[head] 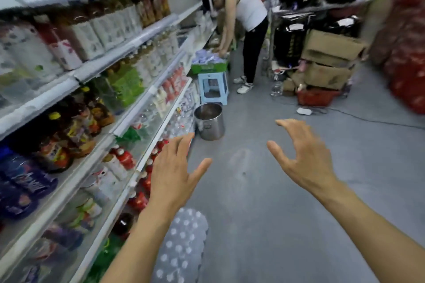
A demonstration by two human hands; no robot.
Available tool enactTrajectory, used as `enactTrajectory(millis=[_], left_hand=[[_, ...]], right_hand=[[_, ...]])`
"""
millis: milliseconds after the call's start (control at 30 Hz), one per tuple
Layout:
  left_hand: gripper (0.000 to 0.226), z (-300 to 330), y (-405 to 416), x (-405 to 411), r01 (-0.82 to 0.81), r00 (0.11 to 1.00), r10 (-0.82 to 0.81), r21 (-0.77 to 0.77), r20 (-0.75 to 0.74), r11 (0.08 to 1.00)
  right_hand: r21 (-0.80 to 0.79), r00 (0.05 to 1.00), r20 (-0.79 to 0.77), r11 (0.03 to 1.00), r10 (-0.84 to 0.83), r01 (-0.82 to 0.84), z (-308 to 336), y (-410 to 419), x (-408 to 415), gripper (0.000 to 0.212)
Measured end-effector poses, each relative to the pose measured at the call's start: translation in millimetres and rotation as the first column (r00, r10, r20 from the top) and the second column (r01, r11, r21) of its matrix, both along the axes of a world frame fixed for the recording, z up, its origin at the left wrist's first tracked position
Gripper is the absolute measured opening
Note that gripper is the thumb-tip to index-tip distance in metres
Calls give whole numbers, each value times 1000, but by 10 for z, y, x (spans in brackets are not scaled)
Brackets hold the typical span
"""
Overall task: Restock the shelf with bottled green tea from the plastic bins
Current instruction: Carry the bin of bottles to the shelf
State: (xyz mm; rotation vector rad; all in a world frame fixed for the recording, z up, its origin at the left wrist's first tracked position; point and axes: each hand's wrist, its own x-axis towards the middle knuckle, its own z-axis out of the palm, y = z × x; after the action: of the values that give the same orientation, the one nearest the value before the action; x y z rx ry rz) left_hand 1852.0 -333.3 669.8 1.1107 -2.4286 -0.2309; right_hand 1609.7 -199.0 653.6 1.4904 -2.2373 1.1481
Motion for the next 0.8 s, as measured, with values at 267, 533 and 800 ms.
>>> enactTrajectory(millis=[267,533,800], left_hand=[[90,56,539,-2561,302,951,-303,25,68,953],[73,104,1367,-4728,549,828,-553,65,96,833],[66,-120,1933,-6700,739,652,-743,91,155,668]], right_hand=[[257,963,-4,930,-269,261,30,1250,-2040,58],[312,843,2,801,-538,511,221,2483,-3652,54],[385,664,53,629,-746,676,-78,3492,-4961,55]])
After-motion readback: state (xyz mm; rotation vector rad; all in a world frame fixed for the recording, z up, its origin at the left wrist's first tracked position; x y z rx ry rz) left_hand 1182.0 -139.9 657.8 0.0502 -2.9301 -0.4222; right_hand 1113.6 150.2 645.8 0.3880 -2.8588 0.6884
